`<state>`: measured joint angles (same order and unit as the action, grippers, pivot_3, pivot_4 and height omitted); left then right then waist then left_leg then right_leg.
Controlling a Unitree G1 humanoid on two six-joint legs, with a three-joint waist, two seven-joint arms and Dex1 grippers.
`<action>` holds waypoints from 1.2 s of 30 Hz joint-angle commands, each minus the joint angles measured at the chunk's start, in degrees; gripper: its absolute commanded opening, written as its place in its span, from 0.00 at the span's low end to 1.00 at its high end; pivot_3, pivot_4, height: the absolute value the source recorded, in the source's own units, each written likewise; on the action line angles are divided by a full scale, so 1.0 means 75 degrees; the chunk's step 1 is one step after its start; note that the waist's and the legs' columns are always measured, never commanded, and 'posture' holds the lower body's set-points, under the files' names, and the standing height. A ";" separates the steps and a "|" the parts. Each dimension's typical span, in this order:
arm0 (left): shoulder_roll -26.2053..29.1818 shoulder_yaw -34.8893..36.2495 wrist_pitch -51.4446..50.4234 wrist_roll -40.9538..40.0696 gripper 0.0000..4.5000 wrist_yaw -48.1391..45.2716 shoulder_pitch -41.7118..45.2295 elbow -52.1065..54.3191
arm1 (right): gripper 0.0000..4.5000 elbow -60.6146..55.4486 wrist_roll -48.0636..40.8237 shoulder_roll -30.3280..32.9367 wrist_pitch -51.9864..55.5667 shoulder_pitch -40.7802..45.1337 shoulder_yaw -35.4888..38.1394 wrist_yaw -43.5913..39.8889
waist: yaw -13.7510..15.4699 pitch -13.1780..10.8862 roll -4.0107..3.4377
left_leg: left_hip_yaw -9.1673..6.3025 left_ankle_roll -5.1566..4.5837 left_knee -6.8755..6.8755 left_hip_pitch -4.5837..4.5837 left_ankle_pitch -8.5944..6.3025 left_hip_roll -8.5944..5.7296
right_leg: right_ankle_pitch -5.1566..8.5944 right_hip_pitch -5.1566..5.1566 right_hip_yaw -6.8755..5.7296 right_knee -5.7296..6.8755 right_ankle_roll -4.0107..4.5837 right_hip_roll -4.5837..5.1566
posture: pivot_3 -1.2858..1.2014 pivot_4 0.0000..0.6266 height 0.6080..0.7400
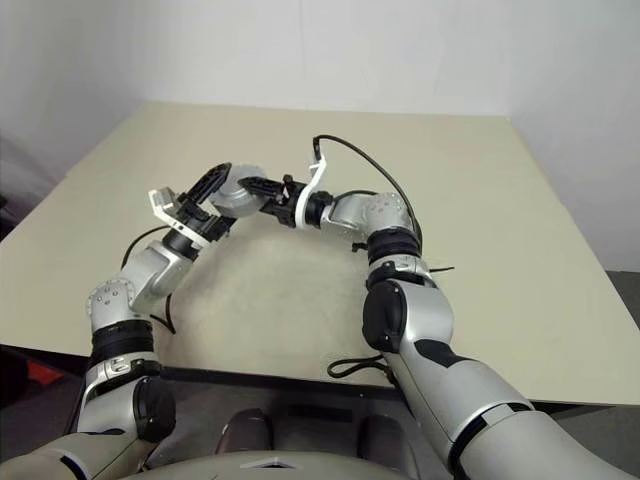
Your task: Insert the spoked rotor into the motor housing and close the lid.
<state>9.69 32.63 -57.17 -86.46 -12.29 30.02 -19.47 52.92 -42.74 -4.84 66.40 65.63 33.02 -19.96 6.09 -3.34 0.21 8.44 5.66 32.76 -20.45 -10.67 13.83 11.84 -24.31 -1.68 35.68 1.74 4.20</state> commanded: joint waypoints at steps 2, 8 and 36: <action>0.0064 0.0070 0.0141 -0.0108 1.00 -0.0151 0.0159 0.0128 | 0.46 -0.0436 -0.0358 -0.0005 -0.0114 0.0187 0.0026 -0.0195 | 0.0004 0.0000 0.0000 | 0.0000 0.0000 0.0002 -0.0001 0.0000 0.0000 | -0.0001 0.0000 0.0000 0.0000 -0.0001 0.0000 | 0.52 0.00 1.00; 0.0094 0.0140 0.0197 -0.0175 1.00 -0.0116 0.0017 0.0276 | 0.46 -0.0394 -0.0315 0.0006 -0.0203 0.0199 -0.0024 -0.0210 | 0.0007 0.0000 0.0000 | -0.0002 0.0000 0.0008 -0.0005 0.0000 0.0000 | -0.0003 0.0000 0.0000 0.0001 -0.0004 0.0000 | 0.52 0.00 1.00; 0.0067 0.0214 0.0423 -0.0142 0.50 0.0051 -0.0104 0.0201 | 0.90 -0.0696 -0.0033 -0.0009 -0.0799 0.0015 -0.0620 -0.0384 | 0.0014 0.0001 0.0001 | -0.0007 0.0000 0.0034 -0.0019 0.0000 0.0001 | -0.0014 0.0000 0.0000 0.0007 -0.0013 0.0002 | 0.52 0.00 1.00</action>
<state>9.74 33.52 -54.65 -86.35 -11.20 28.43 -19.84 50.28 -42.76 -4.86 62.21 64.90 28.74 -22.91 6.20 -3.33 0.22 8.39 5.66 33.01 -20.59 -10.67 13.84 11.73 -24.31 -1.69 35.74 1.64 4.21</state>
